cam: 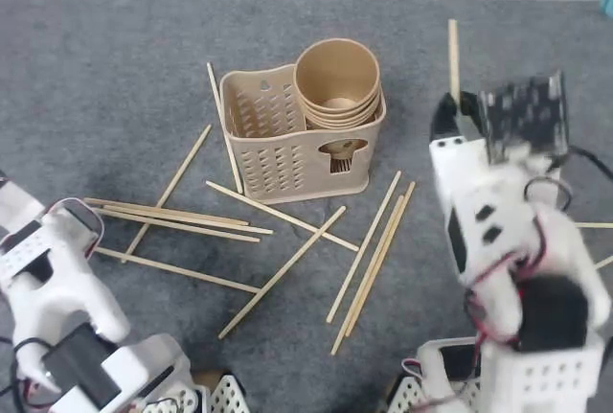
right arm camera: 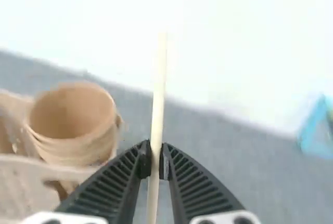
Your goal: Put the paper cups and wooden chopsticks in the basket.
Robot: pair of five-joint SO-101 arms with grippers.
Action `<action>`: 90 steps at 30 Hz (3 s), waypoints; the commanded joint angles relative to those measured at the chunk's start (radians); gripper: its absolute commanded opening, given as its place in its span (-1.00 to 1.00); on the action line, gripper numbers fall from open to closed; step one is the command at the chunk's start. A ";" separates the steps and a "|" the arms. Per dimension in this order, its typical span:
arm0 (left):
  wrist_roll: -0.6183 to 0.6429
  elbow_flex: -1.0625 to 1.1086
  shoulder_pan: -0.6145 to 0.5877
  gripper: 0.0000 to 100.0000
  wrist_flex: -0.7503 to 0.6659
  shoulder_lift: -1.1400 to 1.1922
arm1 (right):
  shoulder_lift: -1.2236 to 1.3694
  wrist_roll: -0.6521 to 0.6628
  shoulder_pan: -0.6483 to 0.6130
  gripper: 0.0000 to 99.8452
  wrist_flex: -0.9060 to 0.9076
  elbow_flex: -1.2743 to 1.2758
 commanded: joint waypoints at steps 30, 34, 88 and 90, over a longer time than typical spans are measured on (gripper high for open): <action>0.002 -0.042 0.003 -0.97 -0.003 -0.005 | 0.400 -0.292 -0.352 -0.98 -0.863 -0.121; 0.003 -0.044 0.006 -0.97 -0.003 -0.005 | 0.507 -0.396 -0.346 -0.98 -0.846 -0.261; 0.002 -0.042 0.005 -0.97 -0.003 -0.005 | 0.180 -0.471 0.315 -0.74 0.182 -0.078; 0.002 -0.042 0.005 -0.97 -0.003 -0.005 | 0.245 -0.474 0.390 -0.74 0.229 -0.078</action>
